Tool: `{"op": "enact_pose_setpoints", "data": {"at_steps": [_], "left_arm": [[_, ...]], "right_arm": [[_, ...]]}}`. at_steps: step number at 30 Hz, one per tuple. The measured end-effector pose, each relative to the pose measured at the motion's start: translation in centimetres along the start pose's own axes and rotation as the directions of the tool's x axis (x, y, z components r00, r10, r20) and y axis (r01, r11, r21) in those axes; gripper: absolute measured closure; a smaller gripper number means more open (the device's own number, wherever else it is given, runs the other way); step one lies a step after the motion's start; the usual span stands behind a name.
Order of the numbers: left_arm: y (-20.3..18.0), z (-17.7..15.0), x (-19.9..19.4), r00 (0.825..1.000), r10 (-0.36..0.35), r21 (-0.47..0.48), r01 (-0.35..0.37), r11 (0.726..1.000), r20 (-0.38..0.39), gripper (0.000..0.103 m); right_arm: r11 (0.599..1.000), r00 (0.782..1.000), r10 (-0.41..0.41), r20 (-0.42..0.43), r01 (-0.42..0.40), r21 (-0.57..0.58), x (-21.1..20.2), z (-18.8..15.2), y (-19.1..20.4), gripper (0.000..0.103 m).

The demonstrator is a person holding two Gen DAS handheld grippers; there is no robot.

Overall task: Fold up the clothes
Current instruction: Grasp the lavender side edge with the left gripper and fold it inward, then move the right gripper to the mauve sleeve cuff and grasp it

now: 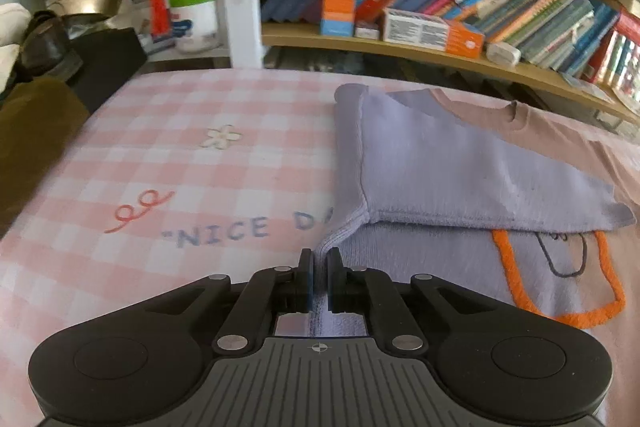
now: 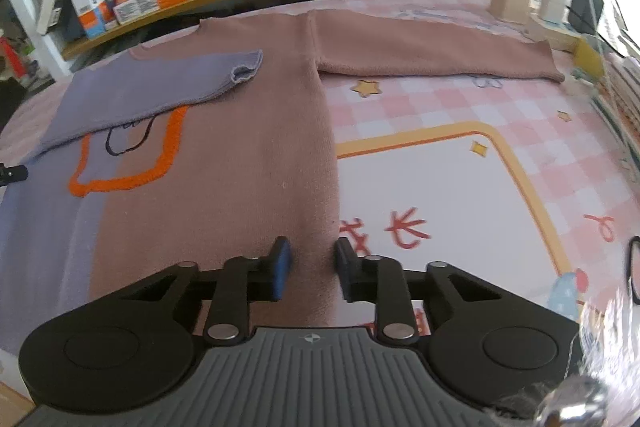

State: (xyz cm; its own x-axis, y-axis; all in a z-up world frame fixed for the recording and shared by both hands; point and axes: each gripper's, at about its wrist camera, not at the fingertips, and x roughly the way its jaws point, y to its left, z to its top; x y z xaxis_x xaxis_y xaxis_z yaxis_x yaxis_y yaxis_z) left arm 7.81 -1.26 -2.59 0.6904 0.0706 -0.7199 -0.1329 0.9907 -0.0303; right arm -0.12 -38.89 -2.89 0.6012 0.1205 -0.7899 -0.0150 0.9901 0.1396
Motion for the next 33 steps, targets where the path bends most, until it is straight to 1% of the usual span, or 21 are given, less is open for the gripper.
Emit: {"op": "enact_pose_setpoints", "data": {"at_steps": [3, 7, 8, 9, 12, 14, 15, 19, 20, 21, 22, 23, 24, 28, 30, 33], "left_arm": [[1.1, 0.3, 0.0, 1.000, 0.011, 0.004, -0.011, 1.000, 0.004, 0.096], [1.9, 0.4, 0.3, 1.000, 0.016, 0.012, -0.016, 1.000, 0.001, 0.096], [2.0, 0.4, 0.3, 1.000, 0.013, 0.013, -0.013, 1.000, 0.000, 0.095], [2.1, 0.4, 0.3, 1.000, 0.011, 0.013, -0.011, 1.000, -0.001, 0.091], [2.2, 0.2, 0.1, 1.000, 0.006, 0.020, -0.006, 1.000, 0.003, 0.091], [2.2, 0.1, -0.7, 1.000, -0.001, 0.034, 0.001, 0.999, 0.020, 0.091], [2.2, 0.1, -1.1, 1.000, -0.004, 0.038, 0.002, 0.999, 0.031, 0.088], [1.8, -0.2, -3.8, 0.996, -0.040, 0.058, 0.035, 0.998, 0.082, 0.084], [1.6, -0.4, -4.4, 0.995, -0.047, 0.067, 0.041, 0.997, 0.093, 0.076], [1.5, -0.6, -5.1, 0.993, -0.053, 0.074, 0.046, 0.996, 0.103, 0.062], [1.4, -0.9, -5.7, 0.993, -0.054, 0.074, 0.046, 0.996, 0.110, 0.055], [1.3, -1.2, -6.3, 0.992, -0.054, 0.073, 0.046, 0.996, 0.116, 0.042], [1.1, -1.5, -6.8, 0.991, -0.060, 0.071, 0.052, 0.996, 0.117, 0.035], [0.4, -3.3, -7.9, 0.991, -0.093, 0.078, 0.086, 0.993, 0.092, 0.028], [-0.3, -4.5, -8.3, 0.993, -0.099, 0.075, 0.094, 0.993, 0.063, 0.023], [-1.3, -6.3, -8.6, 0.993, -0.111, 0.070, 0.109, 0.992, 0.026, 0.020]], "right_arm": [[0.999, 1.000, 0.020, 0.006, -0.019, -0.027, 0.3, -0.1, 1.2, 0.085], [0.999, 1.000, 0.016, 0.009, -0.016, -0.043, 0.5, -0.1, 2.3, 0.085], [0.999, 1.000, 0.014, 0.009, -0.013, -0.044, 0.5, -0.2, 2.6, 0.085], [0.999, 1.000, 0.011, 0.010, -0.010, -0.044, 0.5, -0.1, 2.7, 0.085], [1.000, 1.000, -0.002, 0.013, 0.002, -0.029, 0.5, -0.2, 2.8, 0.084], [1.000, 1.000, -0.010, 0.017, 0.010, -0.013, 0.2, -0.2, 2.8, 0.081], [1.000, 1.000, -0.014, 0.020, 0.014, -0.005, 0.1, -0.2, 2.9, 0.080], [1.000, 0.998, -0.027, 0.048, 0.026, 0.017, -1.1, -0.2, 3.2, 0.064], [0.999, 0.998, -0.032, 0.056, 0.031, 0.020, -1.4, -0.2, 3.4, 0.060], [0.999, 0.997, -0.038, 0.064, 0.037, 0.023, -1.8, -0.3, 3.6, 0.048], [0.999, 0.996, -0.045, 0.073, 0.043, 0.025, -2.3, -0.3, 3.7, 0.037], [0.998, 0.995, -0.052, 0.084, 0.050, 0.026, -2.7, -0.4, 3.9, 0.034], [0.998, 0.994, -0.059, 0.095, 0.056, 0.027, -3.2, -0.5, 4.1, 0.032], [0.996, 0.990, -0.089, 0.113, 0.087, 0.028, -4.8, -1.1, 4.3, 0.028], [0.994, 0.988, -0.108, 0.113, 0.106, 0.029, -5.6, -1.6, 4.2, 0.027], [0.990, 0.984, -0.142, 0.108, 0.138, 0.044, -6.4, -2.0, 3.4, 0.027]]}}
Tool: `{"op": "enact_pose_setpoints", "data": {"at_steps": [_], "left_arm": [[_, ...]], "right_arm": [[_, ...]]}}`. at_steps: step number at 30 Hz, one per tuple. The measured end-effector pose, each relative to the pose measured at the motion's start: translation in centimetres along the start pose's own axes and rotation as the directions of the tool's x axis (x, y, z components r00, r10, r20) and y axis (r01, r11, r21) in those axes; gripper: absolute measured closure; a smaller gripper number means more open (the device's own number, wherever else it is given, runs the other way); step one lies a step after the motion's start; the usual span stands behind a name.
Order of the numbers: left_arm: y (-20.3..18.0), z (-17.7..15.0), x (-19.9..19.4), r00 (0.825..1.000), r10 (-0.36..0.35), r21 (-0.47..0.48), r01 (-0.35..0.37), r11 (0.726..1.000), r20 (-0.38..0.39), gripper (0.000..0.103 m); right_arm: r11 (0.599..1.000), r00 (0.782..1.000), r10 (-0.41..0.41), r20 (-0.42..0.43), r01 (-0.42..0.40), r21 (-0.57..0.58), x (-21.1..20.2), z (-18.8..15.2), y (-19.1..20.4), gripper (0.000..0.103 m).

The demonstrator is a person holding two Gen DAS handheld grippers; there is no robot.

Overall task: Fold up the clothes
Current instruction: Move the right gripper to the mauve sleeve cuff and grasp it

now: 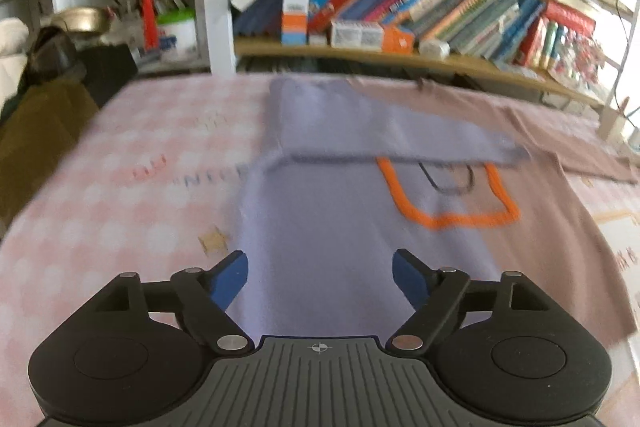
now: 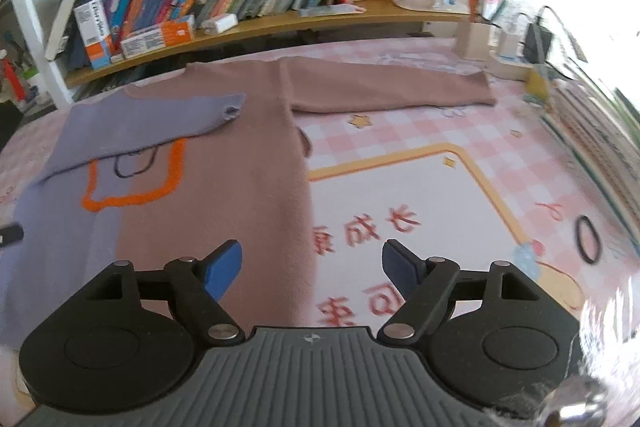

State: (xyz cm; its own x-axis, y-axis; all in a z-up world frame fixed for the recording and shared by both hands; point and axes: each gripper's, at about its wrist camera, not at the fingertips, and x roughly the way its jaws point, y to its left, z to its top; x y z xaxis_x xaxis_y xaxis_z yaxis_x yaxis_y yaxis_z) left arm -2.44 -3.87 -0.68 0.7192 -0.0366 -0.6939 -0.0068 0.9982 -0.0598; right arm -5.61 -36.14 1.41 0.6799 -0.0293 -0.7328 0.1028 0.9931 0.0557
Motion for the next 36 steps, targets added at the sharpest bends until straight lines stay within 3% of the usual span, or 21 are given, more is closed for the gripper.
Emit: {"op": "enact_pose_setpoints", "data": {"at_steps": [4, 10, 15, 21, 28, 36], "left_arm": [[-0.3, -0.7, -0.1, 1.000, 0.016, -0.003, -0.016, 1.000, -0.019, 0.019], [0.1, -1.1, -0.4, 0.993, 0.111, -0.079, -0.113, 0.990, -0.028, 0.016], [-2.0, -1.4, -1.0, 0.979, 0.201, -0.116, -0.203, 0.972, -0.028, 0.016], [-7.4, -1.7, -1.8, 0.949, 0.312, -0.147, -0.314, 0.938, -0.037, 0.016], [-15.2, -4.3, -3.0, 0.914, 0.397, -0.102, -0.404, 0.909, -0.084, 0.013], [-17.3, -5.4, -4.8, 0.858, 0.493, -0.136, -0.511, 0.849, -0.144, 0.012]], "right_arm": [[0.999, 0.999, -0.036, -0.002, 0.036, 0.029, -0.2, 0.1, -1.8, 0.025], [0.997, 0.999, -0.049, 0.017, 0.048, 0.052, 0.5, 1.8, -5.3, 0.023], [0.999, 0.999, -0.025, 0.028, 0.024, 0.043, 2.0, 4.5, -8.7, 0.023], [0.999, 0.998, 0.047, 0.033, -0.047, 0.005, 5.2, 9.2, -13.8, 0.023], [0.995, 0.995, 0.101, -0.006, -0.101, -0.026, 12.2, 13.2, -20.8, 0.024], [0.990, 0.990, 0.138, -0.025, -0.138, 0.014, 17.4, 16.5, -23.6, 0.026]]}}
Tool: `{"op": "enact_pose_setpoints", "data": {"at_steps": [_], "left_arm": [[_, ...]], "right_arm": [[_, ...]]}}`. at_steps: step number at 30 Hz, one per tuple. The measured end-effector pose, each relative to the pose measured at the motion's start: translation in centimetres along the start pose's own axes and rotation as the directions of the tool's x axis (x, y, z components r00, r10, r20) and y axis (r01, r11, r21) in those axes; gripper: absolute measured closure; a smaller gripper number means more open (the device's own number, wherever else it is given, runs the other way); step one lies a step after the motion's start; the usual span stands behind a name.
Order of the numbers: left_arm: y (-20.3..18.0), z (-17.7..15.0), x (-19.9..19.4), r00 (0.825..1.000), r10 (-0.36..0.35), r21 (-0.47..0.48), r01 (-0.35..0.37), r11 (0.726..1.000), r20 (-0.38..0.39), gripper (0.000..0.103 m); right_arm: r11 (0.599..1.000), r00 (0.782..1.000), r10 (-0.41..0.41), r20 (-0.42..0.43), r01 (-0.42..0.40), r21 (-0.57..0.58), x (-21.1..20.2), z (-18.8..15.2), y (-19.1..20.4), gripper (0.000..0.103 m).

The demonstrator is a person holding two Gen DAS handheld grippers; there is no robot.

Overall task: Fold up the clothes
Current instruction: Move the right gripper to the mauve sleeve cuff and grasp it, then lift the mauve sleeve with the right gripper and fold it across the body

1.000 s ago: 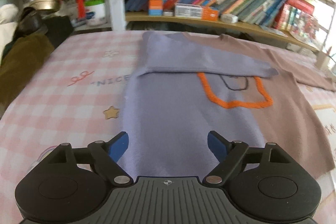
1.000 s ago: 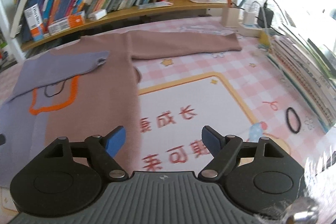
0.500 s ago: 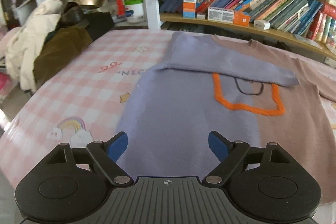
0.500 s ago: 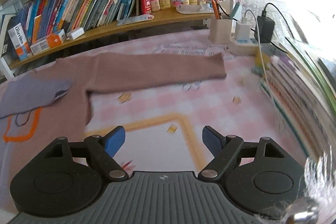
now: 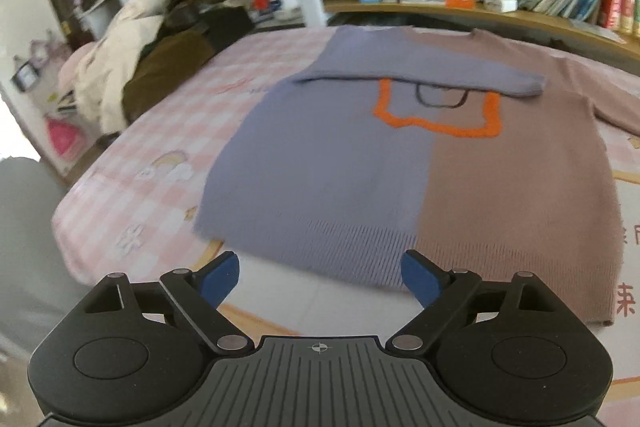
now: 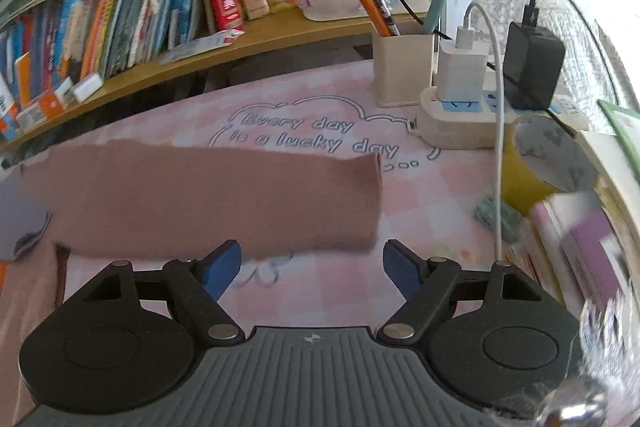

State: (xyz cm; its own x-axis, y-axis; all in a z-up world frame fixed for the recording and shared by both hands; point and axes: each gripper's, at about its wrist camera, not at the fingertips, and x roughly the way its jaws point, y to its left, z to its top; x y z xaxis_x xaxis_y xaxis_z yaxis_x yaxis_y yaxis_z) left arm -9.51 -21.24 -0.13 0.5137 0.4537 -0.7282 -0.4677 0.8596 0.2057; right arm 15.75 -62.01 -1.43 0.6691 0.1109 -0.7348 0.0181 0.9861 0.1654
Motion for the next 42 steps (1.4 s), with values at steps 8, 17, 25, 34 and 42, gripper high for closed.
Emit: {"op": "enact_pose_setpoints", "data": {"at_steps": [8, 17, 25, 34, 42], "left_arm": [[-0.3, -0.6, -1.1, 0.998, 0.059, -0.042, -0.060, 0.997, -0.020, 0.012], [-1.0, -0.4, -1.7, 0.998, 0.060, -0.029, -0.060, 0.998, -0.002, 0.012], [-1.5, -0.3, -1.6, 0.999, 0.053, -0.020, -0.053, 0.998, -0.001, 0.012], [-1.4, -0.4, -1.8, 0.998, 0.066, -0.036, -0.066, 0.997, 0.000, 0.012], [-1.1, -0.4, -1.7, 0.998, 0.065, -0.041, -0.064, 0.997, 0.006, 0.012]], "right_arm": [[1.000, 0.999, 0.015, -0.031, -0.014, 0.012, 2.1, 0.9, -0.6, 0.029], [0.994, 0.998, 0.060, -0.032, -0.057, 0.097, 2.6, 1.7, -1.2, 0.085], [0.972, 0.987, 0.161, 0.024, -0.162, 0.170, 1.8, 1.7, -1.9, 0.092], [0.970, 0.985, 0.170, 0.017, -0.170, 0.175, 2.5, 2.0, -1.7, 0.092], [0.966, 0.980, 0.194, 0.046, -0.199, 0.162, 1.9, 2.3, -1.1, 0.092]]}}
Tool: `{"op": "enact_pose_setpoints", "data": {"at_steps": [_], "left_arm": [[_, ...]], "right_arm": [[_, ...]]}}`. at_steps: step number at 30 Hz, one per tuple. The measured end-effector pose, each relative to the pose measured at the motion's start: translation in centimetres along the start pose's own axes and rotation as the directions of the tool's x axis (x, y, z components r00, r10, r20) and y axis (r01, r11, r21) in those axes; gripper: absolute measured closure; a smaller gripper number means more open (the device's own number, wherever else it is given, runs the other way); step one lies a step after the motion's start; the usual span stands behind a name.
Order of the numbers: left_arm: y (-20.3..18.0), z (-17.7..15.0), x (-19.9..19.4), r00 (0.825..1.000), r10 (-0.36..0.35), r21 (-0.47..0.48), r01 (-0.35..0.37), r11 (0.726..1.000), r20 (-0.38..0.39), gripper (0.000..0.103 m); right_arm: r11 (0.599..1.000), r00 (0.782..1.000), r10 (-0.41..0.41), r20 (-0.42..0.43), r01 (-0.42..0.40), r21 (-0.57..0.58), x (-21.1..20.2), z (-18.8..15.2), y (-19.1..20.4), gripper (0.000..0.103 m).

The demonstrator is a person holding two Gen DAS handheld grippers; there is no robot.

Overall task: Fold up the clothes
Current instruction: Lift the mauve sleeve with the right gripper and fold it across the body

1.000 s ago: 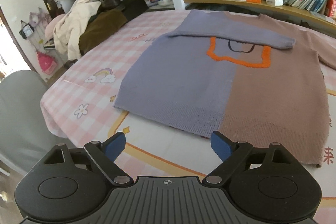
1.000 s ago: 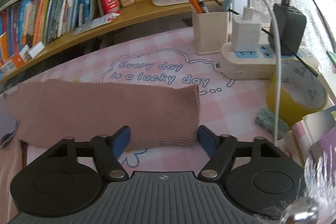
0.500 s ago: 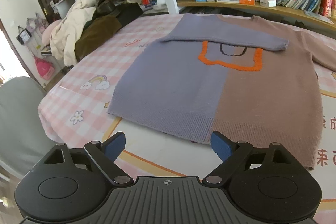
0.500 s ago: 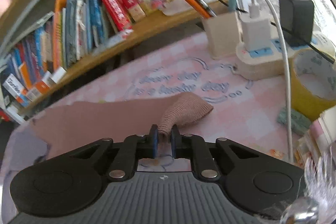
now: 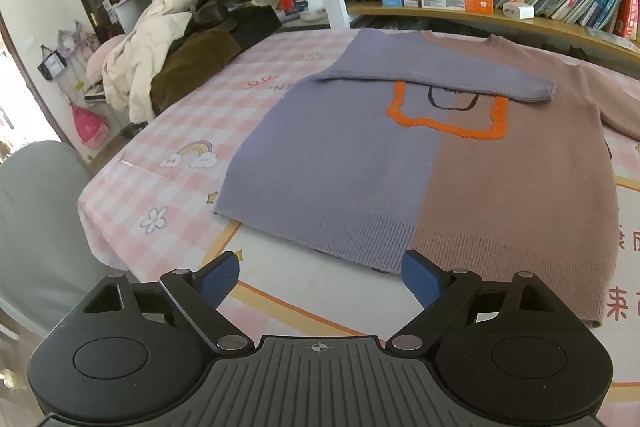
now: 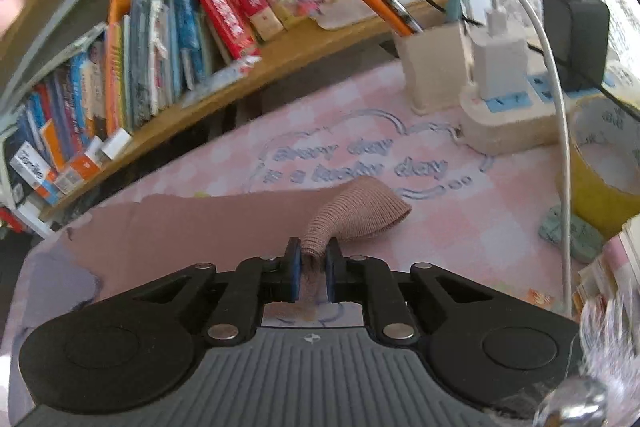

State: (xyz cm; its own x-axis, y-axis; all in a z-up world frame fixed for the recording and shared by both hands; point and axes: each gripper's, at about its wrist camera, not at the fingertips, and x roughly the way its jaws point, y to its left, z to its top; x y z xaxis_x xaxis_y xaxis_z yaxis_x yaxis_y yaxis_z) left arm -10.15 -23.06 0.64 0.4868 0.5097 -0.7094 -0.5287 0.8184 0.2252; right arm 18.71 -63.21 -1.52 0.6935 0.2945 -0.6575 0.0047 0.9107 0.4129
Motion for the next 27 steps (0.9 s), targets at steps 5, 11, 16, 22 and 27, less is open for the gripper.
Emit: {"op": "enact_pose_setpoints", "data": {"at_steps": [5, 11, 16, 22, 27], "left_arm": [[0.2, 0.1, 0.4, 1.000, -0.017, 0.006, 0.017, 1.000, 0.008, 0.012], [1.2, 0.3, 1.3, 0.999, -0.041, 0.006, 0.041, 0.999, 0.020, 0.012], [3.3, 0.7, 2.3, 0.997, -0.068, 0.002, 0.067, 0.998, 0.045, 0.012], [7.4, 1.9, 4.3, 0.986, -0.137, 0.026, 0.135, 0.990, 0.090, 0.012], [11.6, 3.1, 6.5, 0.980, -0.165, 0.023, 0.163, 0.986, 0.113, 0.012]], "right_arm": [[0.997, 0.997, 0.073, 0.033, -0.071, -0.038, -0.8, 0.5, 3.0, 0.093], [0.980, 0.981, 0.184, 0.059, -0.179, -0.084, -1.2, 0.4, 8.7, 0.093], [0.963, 0.965, 0.254, 0.067, -0.246, -0.113, -0.7, 0.3, 14.8, 0.093], [0.947, 0.948, 0.300, 0.106, -0.282, -0.154, -0.1, -0.3, 23.3, 0.093], [0.933, 0.940, 0.320, 0.119, -0.291, -0.211, 1.1, -1.6, 31.2, 0.093]]}}
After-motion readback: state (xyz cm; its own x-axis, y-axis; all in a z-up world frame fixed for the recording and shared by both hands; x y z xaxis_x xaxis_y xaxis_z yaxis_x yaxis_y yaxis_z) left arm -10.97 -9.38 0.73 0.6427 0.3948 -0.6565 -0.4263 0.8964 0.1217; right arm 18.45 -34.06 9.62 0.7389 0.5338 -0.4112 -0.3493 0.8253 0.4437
